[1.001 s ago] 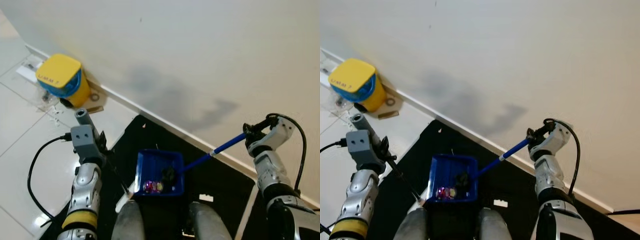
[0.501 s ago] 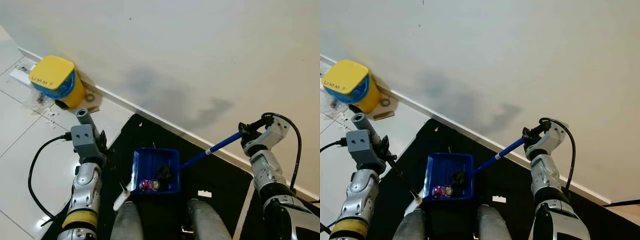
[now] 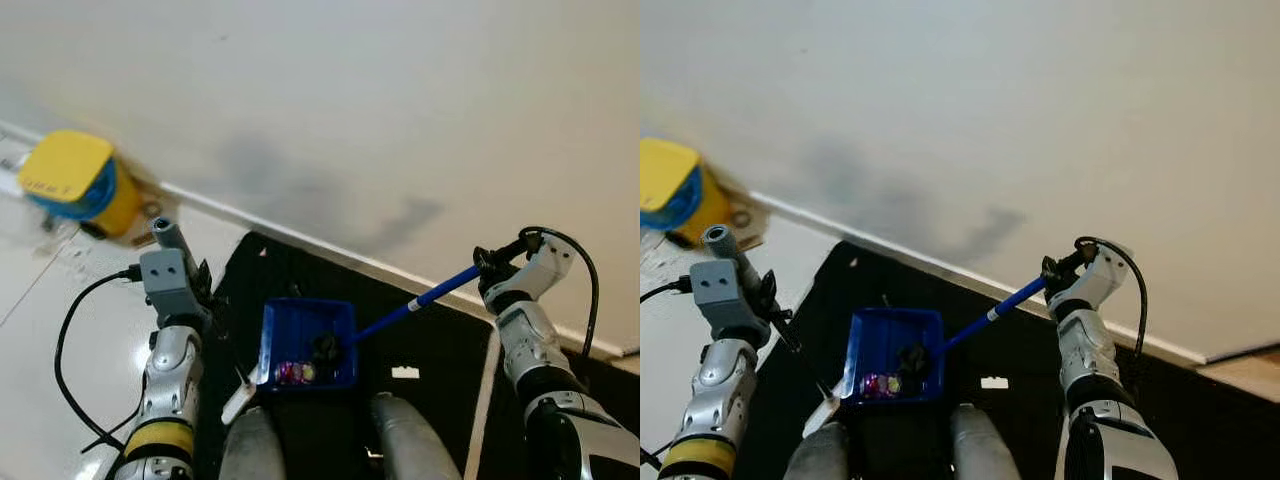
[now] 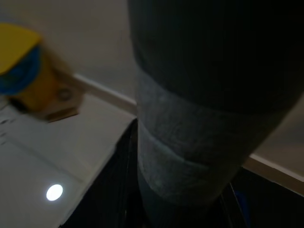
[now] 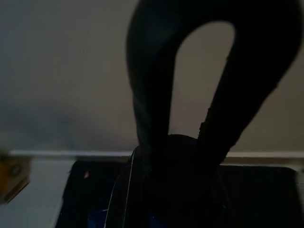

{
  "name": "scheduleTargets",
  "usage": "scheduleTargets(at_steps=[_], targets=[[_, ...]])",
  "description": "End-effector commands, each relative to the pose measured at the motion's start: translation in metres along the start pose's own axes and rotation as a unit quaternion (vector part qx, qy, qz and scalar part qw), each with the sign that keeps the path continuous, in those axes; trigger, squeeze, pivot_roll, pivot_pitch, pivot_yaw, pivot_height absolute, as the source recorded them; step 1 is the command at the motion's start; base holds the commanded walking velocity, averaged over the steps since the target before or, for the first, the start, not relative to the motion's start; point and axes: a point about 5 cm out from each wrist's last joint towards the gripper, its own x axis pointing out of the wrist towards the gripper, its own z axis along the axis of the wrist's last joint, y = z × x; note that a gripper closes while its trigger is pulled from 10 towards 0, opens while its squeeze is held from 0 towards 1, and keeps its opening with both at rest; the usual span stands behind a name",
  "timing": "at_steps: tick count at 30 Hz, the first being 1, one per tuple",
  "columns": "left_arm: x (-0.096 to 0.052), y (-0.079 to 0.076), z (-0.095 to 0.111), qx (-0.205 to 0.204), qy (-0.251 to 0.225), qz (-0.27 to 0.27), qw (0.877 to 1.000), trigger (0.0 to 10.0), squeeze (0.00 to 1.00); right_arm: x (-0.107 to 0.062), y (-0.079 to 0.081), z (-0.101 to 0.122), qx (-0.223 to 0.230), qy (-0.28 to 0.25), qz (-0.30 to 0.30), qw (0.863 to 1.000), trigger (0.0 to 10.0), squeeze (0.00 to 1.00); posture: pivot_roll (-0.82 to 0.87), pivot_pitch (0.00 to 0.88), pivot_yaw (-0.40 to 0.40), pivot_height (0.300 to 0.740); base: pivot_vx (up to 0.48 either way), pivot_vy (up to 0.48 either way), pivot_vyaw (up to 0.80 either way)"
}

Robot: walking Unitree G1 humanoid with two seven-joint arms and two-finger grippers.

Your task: Sweep floor

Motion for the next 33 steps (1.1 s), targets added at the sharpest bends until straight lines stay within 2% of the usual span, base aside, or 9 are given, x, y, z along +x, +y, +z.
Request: scheduleTargets(at_steps=[1,10,16,27,33], targets=[[0.001,-0.004,0.005,-0.006,-0.021,-0.009,1.0,10.0,0.0,-0.004,-0.004,-0.006,-0.002,0.012,-0.007,1.0,10.0,0.0,0.07,0.094,-0.056,0.74,0.0,0.0,-0.8],[0.001,-0.004,0.01,-0.006,-0.037,0.0,0.999,10.0,0.0,-0.002,-0.002,-0.004,-0.003,0.008,-0.003,1.0,10.0,0.0,0.07,0.094,-0.06,0.74,0.0,0.0,-0.8],[0.001,0.003,0.011,0.0,-0.04,0.024,0.999,10.0,0.0,-0.001,-0.002,-0.001,-0.003,0.006,-0.002,1.0,10.0,0.0,0.07,0.092,-0.062,0.74,0.0,0.0,-0.73],[0.002,0.0,0.016,-0.006,-0.057,0.017,0.998,10.0,0.0,0.0,-0.001,0.001,-0.006,0.002,0.003,1.0,10.0,0.0,0.07,0.092,-0.064,0.74,0.0,0.0,0.0],[0.002,-0.006,0.016,-0.01,-0.057,0.008,0.998,10.0,0.0,0.001,-0.001,0.002,-0.008,0.002,0.003,1.0,10.0,0.0,0.07,0.092,-0.064,0.74,0.0,-0.437,0.0]])
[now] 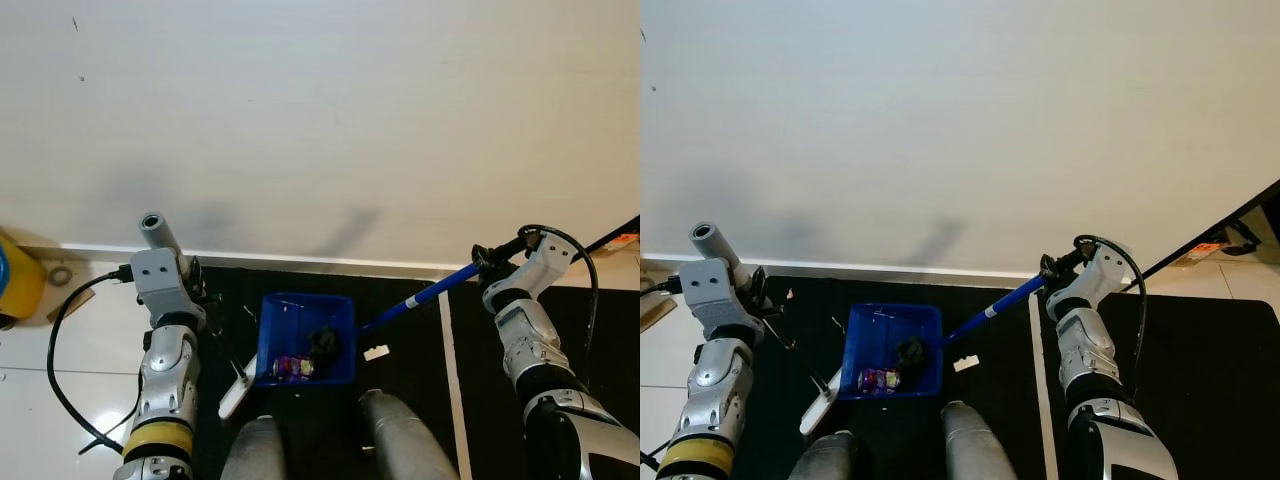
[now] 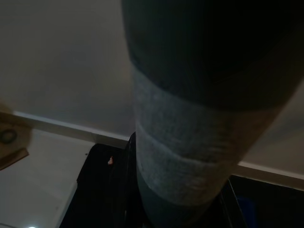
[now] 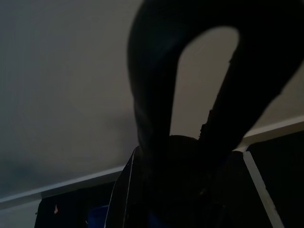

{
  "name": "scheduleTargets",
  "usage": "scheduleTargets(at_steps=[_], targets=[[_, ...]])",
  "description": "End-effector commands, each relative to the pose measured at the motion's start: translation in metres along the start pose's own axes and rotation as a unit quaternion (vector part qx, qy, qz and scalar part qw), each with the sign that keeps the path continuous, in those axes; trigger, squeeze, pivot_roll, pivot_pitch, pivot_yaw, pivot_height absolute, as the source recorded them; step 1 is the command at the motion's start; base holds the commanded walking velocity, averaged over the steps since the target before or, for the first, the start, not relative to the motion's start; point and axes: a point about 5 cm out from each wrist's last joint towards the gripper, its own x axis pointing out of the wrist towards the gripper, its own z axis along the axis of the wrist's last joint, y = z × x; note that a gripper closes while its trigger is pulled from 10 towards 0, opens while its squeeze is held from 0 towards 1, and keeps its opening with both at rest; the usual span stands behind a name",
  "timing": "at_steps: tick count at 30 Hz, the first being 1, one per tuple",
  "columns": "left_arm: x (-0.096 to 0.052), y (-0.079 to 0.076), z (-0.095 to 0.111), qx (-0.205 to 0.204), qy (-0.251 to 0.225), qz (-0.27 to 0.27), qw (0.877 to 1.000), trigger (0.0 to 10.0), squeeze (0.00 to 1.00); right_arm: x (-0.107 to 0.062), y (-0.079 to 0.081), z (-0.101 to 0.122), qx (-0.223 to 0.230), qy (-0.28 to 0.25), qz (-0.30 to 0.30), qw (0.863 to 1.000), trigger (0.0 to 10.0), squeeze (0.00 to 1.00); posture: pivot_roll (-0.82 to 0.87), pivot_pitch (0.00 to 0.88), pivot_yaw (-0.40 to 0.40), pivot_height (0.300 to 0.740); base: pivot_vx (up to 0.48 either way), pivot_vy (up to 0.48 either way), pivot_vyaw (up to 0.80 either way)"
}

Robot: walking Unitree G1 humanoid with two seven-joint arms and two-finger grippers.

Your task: Sweep floor

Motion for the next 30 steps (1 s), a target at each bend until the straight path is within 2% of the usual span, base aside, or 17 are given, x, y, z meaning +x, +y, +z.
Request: scheduleTargets(at_steps=[1,30], targets=[[0.0022,-0.008,0.0104,-0.013,-0.034,-0.011,0.999,10.0,0.0,-0.0018,-0.005,-0.0002,-0.009,0.005,-0.006,1.0,10.0,0.0,0.07,0.092,-0.064,0.74,0.0,-0.48,0.0],[0.0015,-0.0069,0.0088,-0.014,-0.031,-0.006,0.999,10.0,0.0,-0.0002,-0.0042,0.0041,-0.013,-0.002,-0.001,1.0,10.0,0.0,0.06,0.089,-0.068,0.74,0.0,-0.48,0.0]])
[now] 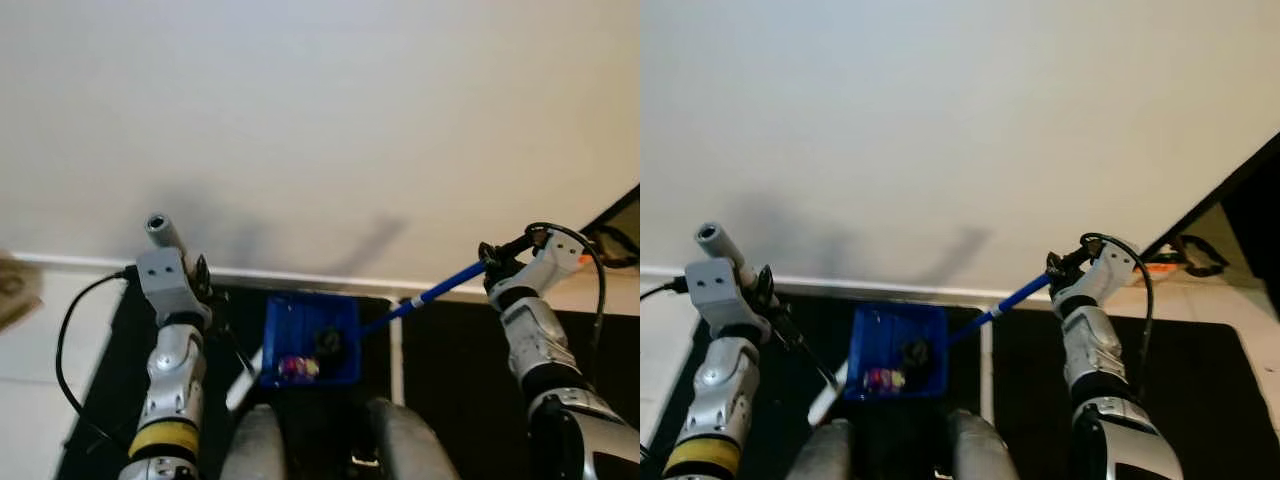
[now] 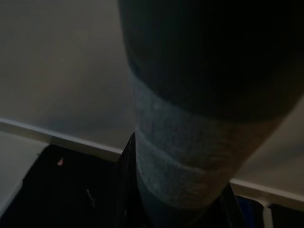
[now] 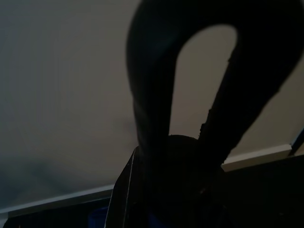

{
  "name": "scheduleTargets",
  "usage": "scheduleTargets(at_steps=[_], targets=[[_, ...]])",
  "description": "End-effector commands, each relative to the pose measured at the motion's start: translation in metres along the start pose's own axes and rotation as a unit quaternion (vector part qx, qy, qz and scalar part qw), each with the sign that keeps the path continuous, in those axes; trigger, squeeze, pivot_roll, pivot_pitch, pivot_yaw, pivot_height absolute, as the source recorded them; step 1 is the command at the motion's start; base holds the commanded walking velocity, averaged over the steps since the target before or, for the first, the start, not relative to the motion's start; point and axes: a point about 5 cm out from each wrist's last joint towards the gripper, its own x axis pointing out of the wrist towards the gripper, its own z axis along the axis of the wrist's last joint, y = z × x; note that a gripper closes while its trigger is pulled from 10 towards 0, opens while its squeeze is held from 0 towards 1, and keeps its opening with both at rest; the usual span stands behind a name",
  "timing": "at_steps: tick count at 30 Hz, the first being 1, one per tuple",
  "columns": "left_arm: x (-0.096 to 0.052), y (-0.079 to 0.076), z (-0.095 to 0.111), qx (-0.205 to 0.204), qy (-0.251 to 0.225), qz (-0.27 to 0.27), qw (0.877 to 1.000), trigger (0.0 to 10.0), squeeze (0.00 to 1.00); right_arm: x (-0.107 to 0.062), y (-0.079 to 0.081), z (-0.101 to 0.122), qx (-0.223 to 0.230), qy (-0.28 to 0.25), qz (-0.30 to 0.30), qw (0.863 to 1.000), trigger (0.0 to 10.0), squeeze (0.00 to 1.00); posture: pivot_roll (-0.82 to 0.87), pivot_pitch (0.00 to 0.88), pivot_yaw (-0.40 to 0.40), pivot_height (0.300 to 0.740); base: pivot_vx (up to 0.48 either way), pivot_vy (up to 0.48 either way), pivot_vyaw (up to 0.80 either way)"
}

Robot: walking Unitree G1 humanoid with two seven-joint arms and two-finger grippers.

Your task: Sweep floor

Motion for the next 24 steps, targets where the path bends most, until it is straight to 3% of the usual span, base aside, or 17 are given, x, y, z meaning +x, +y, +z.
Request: scheduleTargets(at_steps=[1,24], targets=[[0.002,-0.004,0.008,-0.007,-0.025,-0.006,1.0,10.0,0.0,-0.002,-0.004,0.0,-0.009,0.003,-0.004,1.0,10.0,0.0,0.06,0.089,-0.068,0.74,0.0,-0.48,0.0],[0.004,-0.002,0.008,-0.003,-0.02,-0.002,1.0,10.0,0.0,0.003,-0.007,0.017,-0.016,-0.018,-0.005,1.0,10.0,0.0,0.06,0.093,-0.065,0.74,0.0,-0.48,0.0]])
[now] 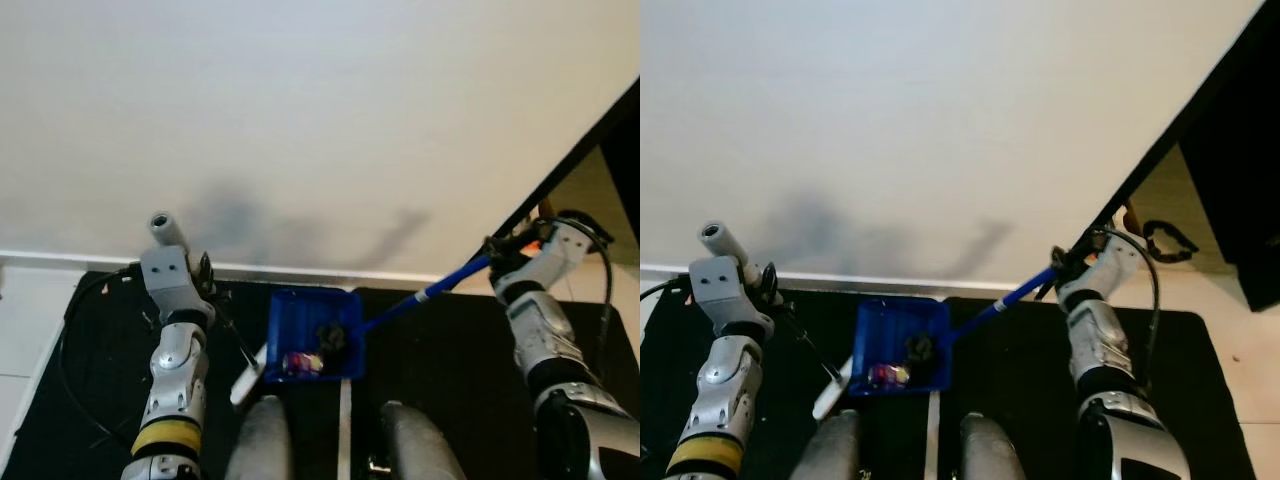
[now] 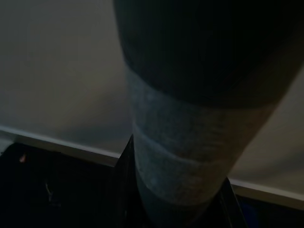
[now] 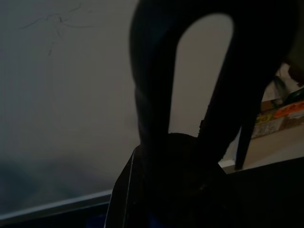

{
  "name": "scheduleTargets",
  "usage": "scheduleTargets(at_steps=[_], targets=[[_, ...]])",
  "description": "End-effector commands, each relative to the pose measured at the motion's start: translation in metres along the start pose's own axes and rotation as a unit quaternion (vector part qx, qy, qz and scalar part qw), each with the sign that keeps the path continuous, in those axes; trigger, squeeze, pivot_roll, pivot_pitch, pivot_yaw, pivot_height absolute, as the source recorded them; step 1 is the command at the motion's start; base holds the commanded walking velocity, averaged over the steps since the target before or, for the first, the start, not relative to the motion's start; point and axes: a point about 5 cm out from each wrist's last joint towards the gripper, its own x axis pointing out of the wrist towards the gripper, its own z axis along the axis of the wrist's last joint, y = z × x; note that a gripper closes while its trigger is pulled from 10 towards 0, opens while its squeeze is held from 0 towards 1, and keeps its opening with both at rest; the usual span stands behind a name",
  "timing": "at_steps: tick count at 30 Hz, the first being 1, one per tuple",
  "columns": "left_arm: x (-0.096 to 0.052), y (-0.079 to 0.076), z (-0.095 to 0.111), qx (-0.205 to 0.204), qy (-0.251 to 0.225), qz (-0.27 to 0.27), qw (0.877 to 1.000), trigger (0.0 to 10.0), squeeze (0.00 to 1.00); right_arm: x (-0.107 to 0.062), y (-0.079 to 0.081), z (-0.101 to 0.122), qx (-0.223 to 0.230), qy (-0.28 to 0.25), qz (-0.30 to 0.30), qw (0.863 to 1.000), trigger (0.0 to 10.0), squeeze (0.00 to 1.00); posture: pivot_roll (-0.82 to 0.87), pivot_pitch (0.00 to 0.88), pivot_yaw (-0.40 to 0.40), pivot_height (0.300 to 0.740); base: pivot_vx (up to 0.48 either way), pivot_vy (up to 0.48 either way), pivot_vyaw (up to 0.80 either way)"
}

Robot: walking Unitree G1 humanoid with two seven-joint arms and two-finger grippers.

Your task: Sweep floor

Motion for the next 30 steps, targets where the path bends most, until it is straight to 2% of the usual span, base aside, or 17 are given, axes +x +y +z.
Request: scheduleTargets(at_steps=[1,9,16,19,20,21,24,30], targets=[[0.0,-0.001,0.003,-0.004,-0.011,0.001,1.0,10.0,0.0,-0.001,-0.002,0.0,-0.006,0.001,-0.001,1.0,10.0,0.0,0.06,0.096,-0.065,0.74,0.0,-0.48,0.0],[0.0,0.0,0.002,-0.005,-0.009,0.003,1.0,10.0,0.0,-0.001,0.002,-0.001,-0.015,0.003,0.011,1.0,10.0,0.0,0.06,0.1,-0.065,0.74,0.0,-0.48,0.0],[0.001,0.002,0.004,0.0,-0.016,0.012,1.0,10.0,0.0,-0.001,-0.003,0.003,-0.017,-0.001,0.004,1.0,10.0,0.0,0.06,0.102,-0.064,0.74,0.0,-0.48,0.0],[0.002,0.026,0.018,0.052,-0.051,0.082,0.994,10.0,0.0,-0.002,-0.013,0.009,-0.021,-0.006,-0.009,1.0,10.0,0.0,0.05,0.101,-0.062,0.74,0.0,-0.48,0.0],[0.002,0.026,0.018,0.052,-0.051,0.082,0.994,10.0,0.0,-0.002,-0.013,0.009,-0.021,-0.006,-0.009,1.0,10.0,0.0,0.05,0.101,-0.062,0.74,0.0,-0.48,0.0],[0.003,0.032,0.023,0.069,-0.061,0.096,0.991,10.0,0.0,-0.002,-0.015,0.011,-0.022,-0.007,-0.011,1.0,10.0,0.0,0.05,0.102,-0.061,0.74,0.0,-0.48,0.0],[0.005,0.047,0.043,0.09,-0.106,0.134,0.981,10.0,0.0,-0.002,-0.02,0.016,-0.025,-0.01,-0.017,1.0,10.0,0.0,0.06,0.102,-0.063,0.74,0.0,-0.48,0.0],[0.01,0.053,0.06,0.093,-0.141,0.146,0.975,10.0,0.0,-0.001,-0.022,0.02,-0.027,-0.013,-0.02,0.999,10.0,0.0,0.06,0.103,-0.063,0.74,0.0,-0.48,0.0]])
